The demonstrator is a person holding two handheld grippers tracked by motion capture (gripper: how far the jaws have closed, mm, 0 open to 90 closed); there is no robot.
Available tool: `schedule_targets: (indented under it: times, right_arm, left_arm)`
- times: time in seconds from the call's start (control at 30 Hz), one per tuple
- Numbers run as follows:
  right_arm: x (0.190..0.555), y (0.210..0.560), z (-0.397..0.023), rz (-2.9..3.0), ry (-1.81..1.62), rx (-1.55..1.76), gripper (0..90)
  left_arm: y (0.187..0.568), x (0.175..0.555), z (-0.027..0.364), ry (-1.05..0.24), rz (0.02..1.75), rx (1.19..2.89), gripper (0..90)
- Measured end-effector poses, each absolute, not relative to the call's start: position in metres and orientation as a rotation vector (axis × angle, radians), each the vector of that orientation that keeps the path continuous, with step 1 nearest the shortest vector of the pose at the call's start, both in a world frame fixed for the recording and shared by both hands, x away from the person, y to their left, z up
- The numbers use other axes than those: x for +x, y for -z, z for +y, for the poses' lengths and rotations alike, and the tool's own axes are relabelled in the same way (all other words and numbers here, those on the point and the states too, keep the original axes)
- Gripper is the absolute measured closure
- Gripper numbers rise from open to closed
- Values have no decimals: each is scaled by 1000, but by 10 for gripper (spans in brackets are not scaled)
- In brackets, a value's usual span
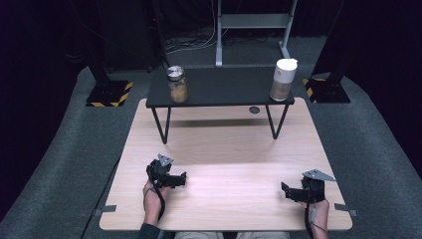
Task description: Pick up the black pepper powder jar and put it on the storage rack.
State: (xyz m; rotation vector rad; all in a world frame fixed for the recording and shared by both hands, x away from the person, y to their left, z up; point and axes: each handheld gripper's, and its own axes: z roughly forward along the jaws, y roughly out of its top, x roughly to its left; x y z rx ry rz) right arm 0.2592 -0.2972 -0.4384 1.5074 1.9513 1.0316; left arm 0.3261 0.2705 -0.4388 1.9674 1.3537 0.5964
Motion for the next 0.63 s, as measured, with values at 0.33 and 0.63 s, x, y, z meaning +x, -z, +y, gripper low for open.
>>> schedule_targets:
  times: [0.33, 0.63]
  right_arm:
    - [258, 439, -296, 1944, -1029, 1505, 13]
    - [258, 438, -294, 1957, -1013, 1488, 18]
  left_arm:
    - [439, 326, 271, -596, 1349, 1971, 3]
    - [439, 327, 271, -594, 1349, 1971, 3]
